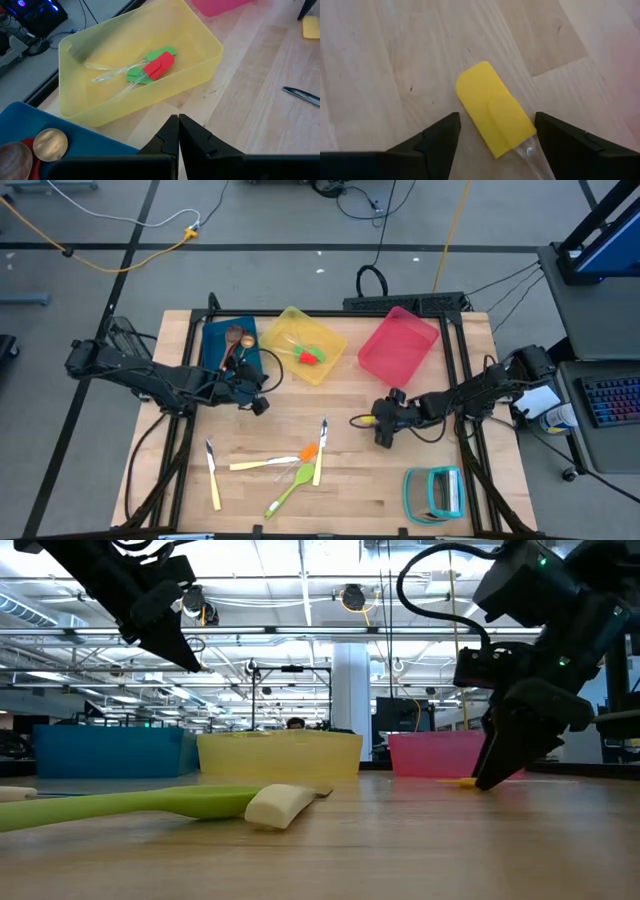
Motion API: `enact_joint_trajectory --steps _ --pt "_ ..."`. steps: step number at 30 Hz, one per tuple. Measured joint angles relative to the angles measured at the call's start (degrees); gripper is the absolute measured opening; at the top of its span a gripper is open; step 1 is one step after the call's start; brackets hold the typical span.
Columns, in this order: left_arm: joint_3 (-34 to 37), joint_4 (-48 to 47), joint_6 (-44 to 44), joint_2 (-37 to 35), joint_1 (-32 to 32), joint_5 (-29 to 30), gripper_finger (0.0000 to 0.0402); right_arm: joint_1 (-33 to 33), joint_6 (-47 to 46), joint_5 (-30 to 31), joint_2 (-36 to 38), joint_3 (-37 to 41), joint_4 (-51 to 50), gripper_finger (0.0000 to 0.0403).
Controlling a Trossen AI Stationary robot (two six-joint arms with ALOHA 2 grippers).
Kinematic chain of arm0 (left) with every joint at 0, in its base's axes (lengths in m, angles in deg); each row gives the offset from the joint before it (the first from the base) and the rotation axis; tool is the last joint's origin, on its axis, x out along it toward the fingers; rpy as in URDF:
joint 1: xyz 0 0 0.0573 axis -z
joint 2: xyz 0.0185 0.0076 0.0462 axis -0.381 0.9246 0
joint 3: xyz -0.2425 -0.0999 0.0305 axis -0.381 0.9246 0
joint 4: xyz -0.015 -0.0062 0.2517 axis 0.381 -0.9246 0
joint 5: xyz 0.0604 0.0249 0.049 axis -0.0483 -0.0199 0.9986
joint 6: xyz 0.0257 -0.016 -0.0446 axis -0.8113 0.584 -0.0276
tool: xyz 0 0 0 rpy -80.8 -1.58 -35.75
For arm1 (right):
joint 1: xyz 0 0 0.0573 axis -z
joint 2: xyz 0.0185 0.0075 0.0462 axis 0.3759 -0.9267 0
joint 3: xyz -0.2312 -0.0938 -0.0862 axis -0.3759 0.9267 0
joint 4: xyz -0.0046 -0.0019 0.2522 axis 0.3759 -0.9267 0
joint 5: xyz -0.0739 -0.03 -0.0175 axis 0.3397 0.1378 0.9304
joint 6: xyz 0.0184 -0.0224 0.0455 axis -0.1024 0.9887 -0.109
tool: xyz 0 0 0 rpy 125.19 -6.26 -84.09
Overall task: Pick & Place Kitchen Items
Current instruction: Put the yellow spatula into the yellow bin
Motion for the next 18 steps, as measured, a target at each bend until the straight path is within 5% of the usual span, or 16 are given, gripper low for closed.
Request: enact_joint_trajectory --steps 7,18 --pt "0.0 0.0 0.0 0.0 0.0 0.0 0.0017 0.6 4.9 -0.8 -0.1 8.7 15.1 0.0189" --pt "0.0 0.1 -0.1 0.0 -1.5 1.1 0.0017 0.8 5.6 -1.5 -0.2 9.9 18.2 0.0064"
